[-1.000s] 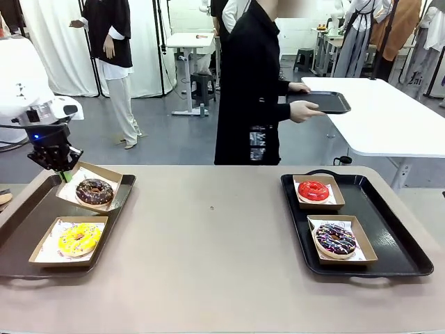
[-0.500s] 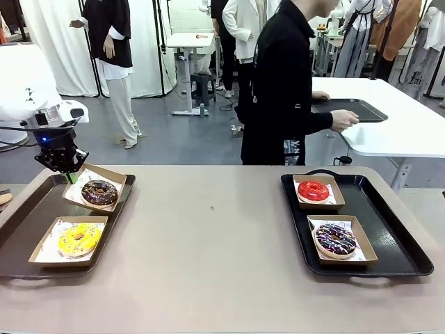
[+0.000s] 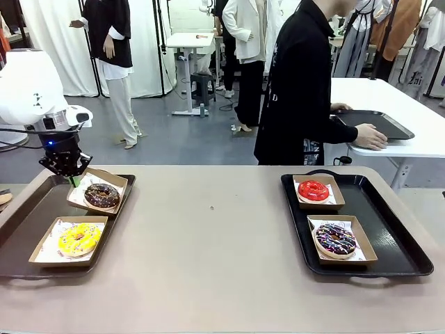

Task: Individually package the donuts and arrange them on the tray.
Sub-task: Place the picked Paper togo box on the Handle tray.

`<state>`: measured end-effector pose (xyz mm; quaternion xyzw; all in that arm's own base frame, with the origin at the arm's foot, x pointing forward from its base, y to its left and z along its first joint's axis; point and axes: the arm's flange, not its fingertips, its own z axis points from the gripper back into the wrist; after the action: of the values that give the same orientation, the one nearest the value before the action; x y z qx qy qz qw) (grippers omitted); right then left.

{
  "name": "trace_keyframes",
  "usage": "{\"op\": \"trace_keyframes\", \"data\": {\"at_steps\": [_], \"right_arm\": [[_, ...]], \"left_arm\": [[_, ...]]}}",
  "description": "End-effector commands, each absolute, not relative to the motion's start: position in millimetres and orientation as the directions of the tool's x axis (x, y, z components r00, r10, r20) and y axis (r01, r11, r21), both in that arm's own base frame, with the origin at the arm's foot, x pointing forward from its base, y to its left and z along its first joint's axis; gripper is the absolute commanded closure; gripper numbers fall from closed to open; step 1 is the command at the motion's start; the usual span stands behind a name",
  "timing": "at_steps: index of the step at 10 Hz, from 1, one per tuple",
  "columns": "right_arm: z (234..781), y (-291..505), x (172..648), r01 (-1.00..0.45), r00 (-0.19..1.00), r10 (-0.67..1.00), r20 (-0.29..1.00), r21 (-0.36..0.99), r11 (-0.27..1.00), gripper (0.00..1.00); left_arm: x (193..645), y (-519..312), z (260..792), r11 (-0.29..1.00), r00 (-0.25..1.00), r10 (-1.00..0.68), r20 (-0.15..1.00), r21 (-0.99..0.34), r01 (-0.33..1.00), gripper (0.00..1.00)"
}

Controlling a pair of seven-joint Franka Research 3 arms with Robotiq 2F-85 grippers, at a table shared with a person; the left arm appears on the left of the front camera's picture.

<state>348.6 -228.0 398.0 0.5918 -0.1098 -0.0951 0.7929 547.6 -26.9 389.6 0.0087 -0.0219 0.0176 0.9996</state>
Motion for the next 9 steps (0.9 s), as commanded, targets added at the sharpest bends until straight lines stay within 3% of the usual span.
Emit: {"op": "trace_keyframes", "data": {"at_steps": [1,5,6,7,8,9], "right_arm": [[398.1,-225.7,344.6,0.017,0.957,-0.282,0.066,0.96,0.281,0.0],[398.1,-225.7,344.6,0.017,0.957,-0.282,0.066,0.96,0.281,0.0],[398.1,-225.7,344.6,0.017,0.957,-0.282,0.066,0.96,0.281,0.0],[398.1,-225.7,344.6,0.017,0.957,-0.282,0.066,0.96,0.281,0.0],[398.1,-225.7,344.6,0.017,0.957,-0.282,0.066,0.96,0.281,0.0],[398.1,-225.7,344.6,0.017,0.957,-0.282,0.066,0.96,0.281,0.0]], "left_arm": [[554.1,-30.2,389.8,0.998,0.998,0.05,0.024,0.038,-0.05,0.99],[554.9,-29.4,389.5,0.999,0.999,0.035,0.025,0.038,-0.036,0.99],[555.0,-29.0,389.9,0.999,0.999,0.033,0.027,0.032,-0.034,0.39],[553.9,-28.9,389.9,0.999,0.999,0.033,0.03,0.034,-0.034,0.39],[554.3,-28.4,391.0,0.999,0.999,0.032,0.029,0.037,-0.033,0.0],[554.0,-28.2,391.0,0.999,0.999,0.031,0.029,0.037,-0.032,0.36]]}}
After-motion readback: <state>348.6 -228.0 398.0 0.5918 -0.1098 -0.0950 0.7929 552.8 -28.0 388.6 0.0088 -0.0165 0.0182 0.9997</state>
